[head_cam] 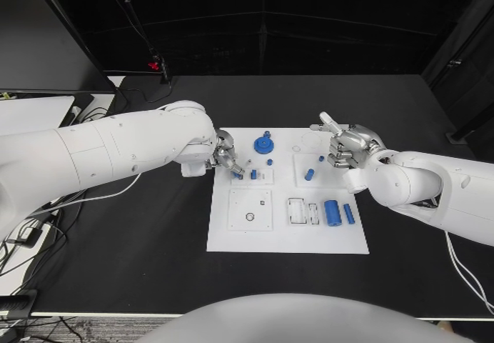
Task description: Assemble the parts on the task board
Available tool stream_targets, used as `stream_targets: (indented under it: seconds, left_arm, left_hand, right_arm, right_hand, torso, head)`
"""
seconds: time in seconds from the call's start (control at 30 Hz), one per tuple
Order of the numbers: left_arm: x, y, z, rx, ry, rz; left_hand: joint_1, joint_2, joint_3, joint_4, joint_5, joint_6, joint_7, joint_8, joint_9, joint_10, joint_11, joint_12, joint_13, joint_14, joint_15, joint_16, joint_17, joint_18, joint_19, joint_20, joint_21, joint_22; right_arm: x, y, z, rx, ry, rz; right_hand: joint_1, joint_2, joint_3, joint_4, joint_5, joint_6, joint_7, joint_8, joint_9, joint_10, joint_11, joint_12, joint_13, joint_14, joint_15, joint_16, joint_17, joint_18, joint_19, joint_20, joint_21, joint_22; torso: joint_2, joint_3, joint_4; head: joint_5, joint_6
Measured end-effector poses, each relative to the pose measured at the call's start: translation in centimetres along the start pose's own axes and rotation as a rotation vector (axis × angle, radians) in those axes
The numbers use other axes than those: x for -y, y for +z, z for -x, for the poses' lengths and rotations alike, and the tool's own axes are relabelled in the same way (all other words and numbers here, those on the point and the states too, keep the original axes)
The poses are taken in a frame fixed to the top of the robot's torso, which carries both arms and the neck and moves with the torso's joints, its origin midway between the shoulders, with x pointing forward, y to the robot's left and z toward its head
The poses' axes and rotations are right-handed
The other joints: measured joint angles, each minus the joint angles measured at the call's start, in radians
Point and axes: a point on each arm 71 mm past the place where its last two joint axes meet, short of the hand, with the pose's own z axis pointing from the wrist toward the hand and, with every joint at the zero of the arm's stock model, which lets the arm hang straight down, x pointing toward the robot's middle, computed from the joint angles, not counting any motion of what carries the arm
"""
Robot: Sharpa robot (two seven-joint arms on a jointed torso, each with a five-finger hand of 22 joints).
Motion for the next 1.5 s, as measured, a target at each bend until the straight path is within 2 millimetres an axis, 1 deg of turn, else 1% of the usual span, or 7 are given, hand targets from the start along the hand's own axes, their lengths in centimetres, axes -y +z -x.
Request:
stream_targets:
  seconds: [0.8, 1.23, 1.5]
  left_arm:
    - [0.12, 0.23, -0.02, -0.001, 0.002, 0.0]
    - [0.08, 0.28, 0.02, -0.005, 0.002, -0.002]
    - [0.11, 0.33, 0.03, -0.005, 0.002, -0.003]
  left_hand:
    - [0.0, 0.0, 0.003, 0.003, -0.004, -0.001, 0.003, 0.001, 0.001, -0.002, 0.002, 0.001, -0.001, 0.0, 0.0, 0.0, 0.0, 0.0, 0.0, 0.0, 0.0, 0.0]
    - [-0.001, 0.001, 0.005, 0.005, -0.004, -0.005, 0.005, 0.003, 0.002, -0.003, 0.003, 0.003, -0.001, 0.0, 0.0, 0.0, 0.0, 0.0, 0.0, 0.0, -0.005, 0.0]
    - [-0.001, 0.001, 0.008, 0.008, -0.004, -0.006, 0.006, 0.005, 0.003, -0.003, 0.003, 0.003, 0.0, 0.0, 0.0, 0.0, 0.0, 0.0, 0.0, 0.0, -0.009, 0.0]
  right_arm:
    - [0.0, -0.01, 0.02, 0.0, 0.0, 0.0]
    - [0.01, 0.0, 0.02, 0.0, 0.0, 0.0]
    - [0.01, 0.0, 0.03, 0.0, 0.0, 0.0]
  right_hand:
    - [0.0, 0.0, 0.0, 0.0, 0.0, 0.0, 0.0, 0.0, 0.0, 0.0, 0.0, 0.0, 0.0, 0.0, 0.0, 0.0, 0.0, 0.0, 0.0, 0.0, 0.0, 0.0]
    - [0.0, 0.0, 0.0, 0.0, 0.0, 0.0, 0.0, 0.0, 0.0, 0.0, 0.0, 0.0, 0.0, 0.0, 0.0, 0.0, 0.0, 0.0, 0.0, 0.0, 0.0, 0.0]
    - [0.0, 0.0, 0.0, 0.0, 0.0, 0.0, 0.0, 0.0, 0.0, 0.0, 0.0, 0.0, 0.001, 0.0, 0.0, 0.0, 0.0, 0.0, 0.0, 0.0, 0.0, 0.0]
  torso:
    - [-0.001, 0.0, 0.0]
    - [0.0, 0.0, 0.0]
    - [0.0, 0.0, -0.0002]
  head:
    - [-0.004, -0.002]
    - [-0.002, -0.005]
    - [-0.003, -0.005]
